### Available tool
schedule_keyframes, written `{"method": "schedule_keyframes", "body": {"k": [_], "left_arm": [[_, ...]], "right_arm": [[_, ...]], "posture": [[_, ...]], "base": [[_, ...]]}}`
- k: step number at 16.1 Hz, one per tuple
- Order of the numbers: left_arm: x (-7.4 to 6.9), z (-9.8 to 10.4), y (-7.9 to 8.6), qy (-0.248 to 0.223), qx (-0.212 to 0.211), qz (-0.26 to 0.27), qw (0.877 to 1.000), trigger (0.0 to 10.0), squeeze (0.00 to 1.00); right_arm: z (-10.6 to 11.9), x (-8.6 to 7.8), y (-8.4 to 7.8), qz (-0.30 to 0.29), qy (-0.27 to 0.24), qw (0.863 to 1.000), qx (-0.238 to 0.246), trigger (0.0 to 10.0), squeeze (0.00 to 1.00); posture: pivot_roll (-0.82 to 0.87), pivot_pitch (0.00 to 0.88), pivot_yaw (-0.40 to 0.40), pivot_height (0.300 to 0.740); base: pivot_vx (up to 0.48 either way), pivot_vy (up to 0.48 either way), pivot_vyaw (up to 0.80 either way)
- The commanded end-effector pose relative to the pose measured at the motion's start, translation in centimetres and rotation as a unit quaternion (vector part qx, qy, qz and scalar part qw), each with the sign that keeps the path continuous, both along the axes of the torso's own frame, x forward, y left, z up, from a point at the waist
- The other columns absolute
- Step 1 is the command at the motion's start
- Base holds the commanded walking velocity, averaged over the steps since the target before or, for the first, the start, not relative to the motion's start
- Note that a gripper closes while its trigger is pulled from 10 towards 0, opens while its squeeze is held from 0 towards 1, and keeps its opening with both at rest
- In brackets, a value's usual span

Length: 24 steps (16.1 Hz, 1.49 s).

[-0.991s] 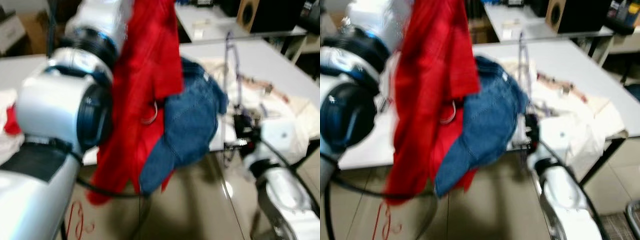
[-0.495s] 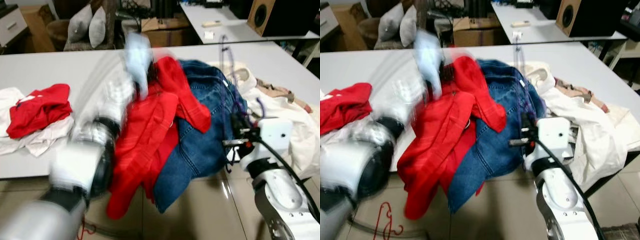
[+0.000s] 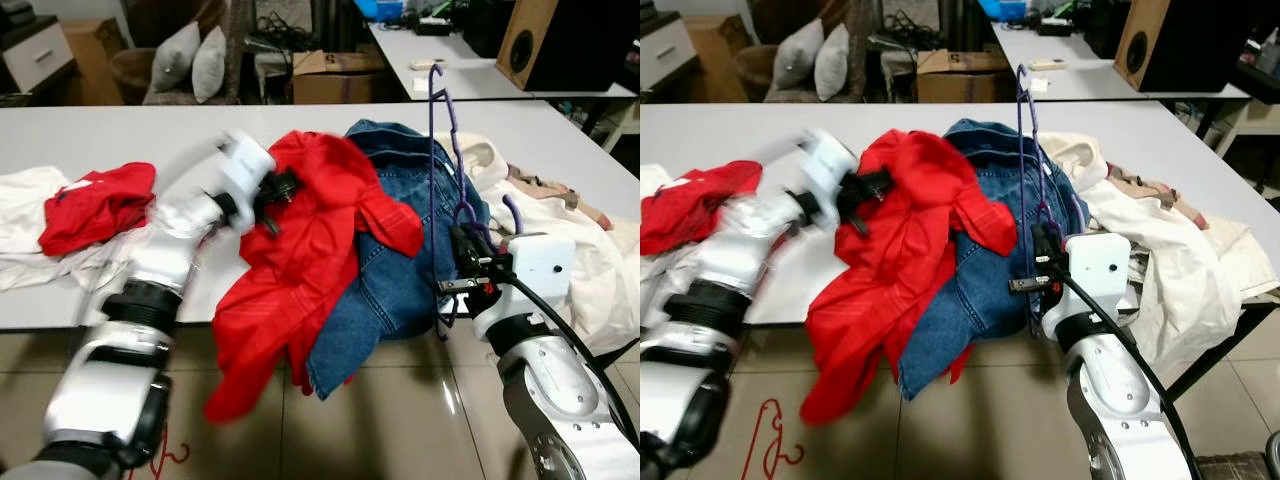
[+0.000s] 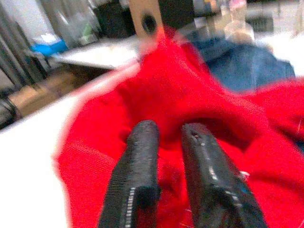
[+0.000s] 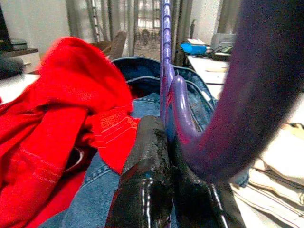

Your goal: Hang hanger

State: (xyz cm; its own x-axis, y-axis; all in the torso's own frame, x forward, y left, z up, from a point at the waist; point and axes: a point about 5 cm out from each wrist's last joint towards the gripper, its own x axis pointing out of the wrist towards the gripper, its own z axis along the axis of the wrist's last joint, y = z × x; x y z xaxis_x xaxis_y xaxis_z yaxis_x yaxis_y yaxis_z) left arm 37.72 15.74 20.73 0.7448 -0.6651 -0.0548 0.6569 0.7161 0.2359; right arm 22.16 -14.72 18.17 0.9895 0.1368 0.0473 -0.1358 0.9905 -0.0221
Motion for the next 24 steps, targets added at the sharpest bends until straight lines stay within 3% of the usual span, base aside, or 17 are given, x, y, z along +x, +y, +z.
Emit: {"method": "schedule_keyframes", "body": {"k": [1, 4, 5, 6, 7, 8, 9, 11, 12, 16, 24], "left_arm": [[0.0, 1.9, 0.3, -0.017, -0.028, -0.009, 0.999, 10.0, 1.00], [-0.9, 4.6, 1.4, -0.037, -0.108, -0.023, 0.993, 10.0, 1.00], [-1.8, 4.8, 2.6, -0.038, -0.119, 0.008, 0.992, 10.0, 1.00], [-2.1, 4.3, 3.3, -0.038, -0.100, 0.038, 0.994, 10.0, 1.00], [-2.9, 3.4, 4.1, -0.056, -0.048, 0.080, 0.994, 10.0, 0.39], [-4.1, 2.6, 4.2, -0.087, -0.030, 0.122, 0.988, 10.0, 0.00], [-4.7, 2.2, 4.2, -0.090, -0.027, 0.151, 0.984, 10.0, 0.00], [-7.6, 0.4, 2.9, -0.058, -0.071, 0.189, 0.978, 10.0, 0.00], [-8.5, -0.4, 2.5, -0.048, -0.060, 0.200, 0.977, 10.0, 0.00], [-9.8, -1.7, 1.7, -0.036, -0.030, 0.220, 0.974, 10.0, 0.00], [-10.4, -1.7, 1.2, -0.024, -0.019, 0.221, 0.975, 10.0, 0.00]], "right_arm": [[0.2, 0.2, 0.0, 0.005, -0.008, 1.000, 0.009, 10.0, 0.00], [0.4, 0.3, 0.0, 0.007, -0.015, 1.000, 0.014, 10.0, 0.00], [0.9, 0.1, 0.0, 0.008, -0.028, 0.999, 0.023, 10.0, 0.00], [1.1, -0.1, 0.0, 0.011, -0.034, 0.999, 0.025, 10.0, 0.00], [1.5, -0.4, 0.2, 0.021, -0.043, 0.998, 0.029, 10.0, 0.00], [1.6, -0.8, 0.4, 0.031, -0.045, 0.998, 0.033, 10.0, 0.00], [1.5, -1.0, 0.5, 0.033, -0.042, 0.998, 0.036, 10.0, 0.00], [0.6, -1.6, 1.0, 0.035, -0.023, 0.998, 0.051, 10.0, 0.00], [0.5, -1.6, 1.2, 0.040, -0.020, 0.997, 0.056, 10.0, 0.00], [0.0, -1.5, 2.0, 0.069, -0.006, 0.996, 0.061, 10.0, 0.00], [-0.4, -1.7, 2.3, 0.078, 0.000, 0.995, 0.064, 10.0, 0.00]], "posture": [[-0.03, 0.000, 0.023, 0.740], [-0.03, 0.000, 0.039, 0.740], [-0.03, 0.000, 0.057, 0.740], [-0.03, 0.000, 0.059, 0.740], [-0.04, 0.000, 0.067, 0.740], [-0.03, 0.000, 0.073, 0.740], [-0.03, 0.000, 0.073, 0.740], [-0.02, 0.000, 0.064, 0.740], [-0.02, 0.000, 0.060, 0.740], [0.00, 0.000, 0.042, 0.740], [0.01, 0.000, 0.050, 0.740]], "base": [[0.000, 0.000, 0.00], [0.000, 0.000, 0.00], [0.000, 0.000, 0.00], [0.000, 0.000, 0.00], [0.000, 0.000, 0.00], [0.000, 0.000, 0.00], [0.000, 0.000, 0.00], [0.000, 0.480, 0.00], [0.000, 0.480, 0.00], [0.000, 0.480, 0.00], [0.000, 0.480, 0.00]]}}
